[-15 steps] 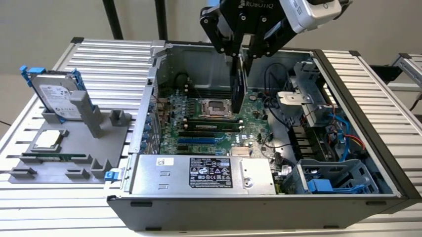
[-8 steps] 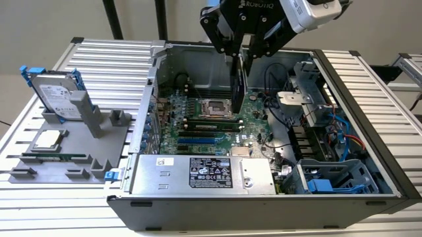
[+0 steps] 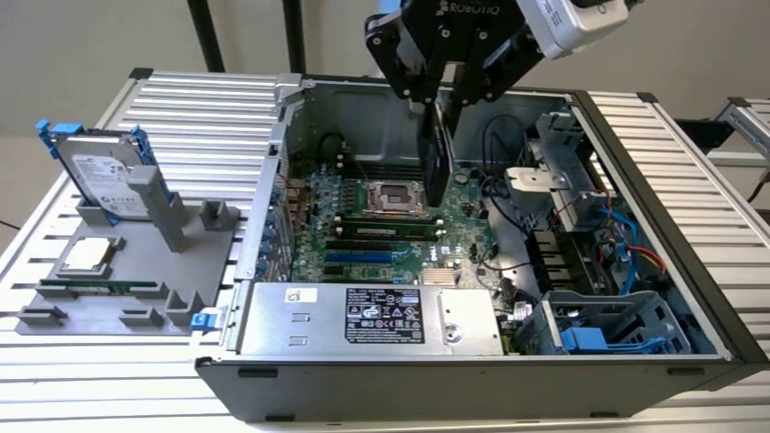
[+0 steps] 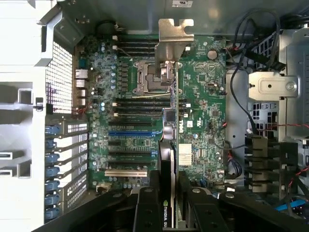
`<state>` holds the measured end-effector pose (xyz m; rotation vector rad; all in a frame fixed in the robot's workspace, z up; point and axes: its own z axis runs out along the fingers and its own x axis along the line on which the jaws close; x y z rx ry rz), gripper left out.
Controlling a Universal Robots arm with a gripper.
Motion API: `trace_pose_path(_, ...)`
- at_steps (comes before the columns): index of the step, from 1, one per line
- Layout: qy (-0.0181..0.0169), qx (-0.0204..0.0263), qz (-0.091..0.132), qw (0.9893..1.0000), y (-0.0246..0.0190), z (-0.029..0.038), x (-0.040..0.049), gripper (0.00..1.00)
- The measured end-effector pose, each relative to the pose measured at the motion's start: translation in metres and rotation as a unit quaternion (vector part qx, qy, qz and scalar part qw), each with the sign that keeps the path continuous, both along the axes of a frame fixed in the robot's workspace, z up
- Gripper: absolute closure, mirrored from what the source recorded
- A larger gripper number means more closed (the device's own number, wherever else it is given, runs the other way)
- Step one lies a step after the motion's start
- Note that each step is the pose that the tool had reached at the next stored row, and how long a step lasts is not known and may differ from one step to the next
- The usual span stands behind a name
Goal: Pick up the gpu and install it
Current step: 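Pick up the gpu and move the gpu toward the slot, then insert the gpu into the slot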
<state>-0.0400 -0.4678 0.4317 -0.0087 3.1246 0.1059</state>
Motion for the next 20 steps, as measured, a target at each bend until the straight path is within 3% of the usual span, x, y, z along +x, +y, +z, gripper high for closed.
trace_pose_path(5, 0.0, 0.0, 0.045, 0.999, 0.0, 0.0001, 0.0, 1.0)
trace_pose_path(10, 0.0, 0.0, 0.091, 0.9958, 0.0, 0.0, 0.0, 1.0)
trace_pose_path(15, 0.0, 0.0, 0.136, 0.9907, 0.0, 0.0, 0.0, 1.0)
trace_pose_path(20, 0.0, 0.0, 0.181, 0.9835, 0.0, 0.0, 0.0, 1.0)
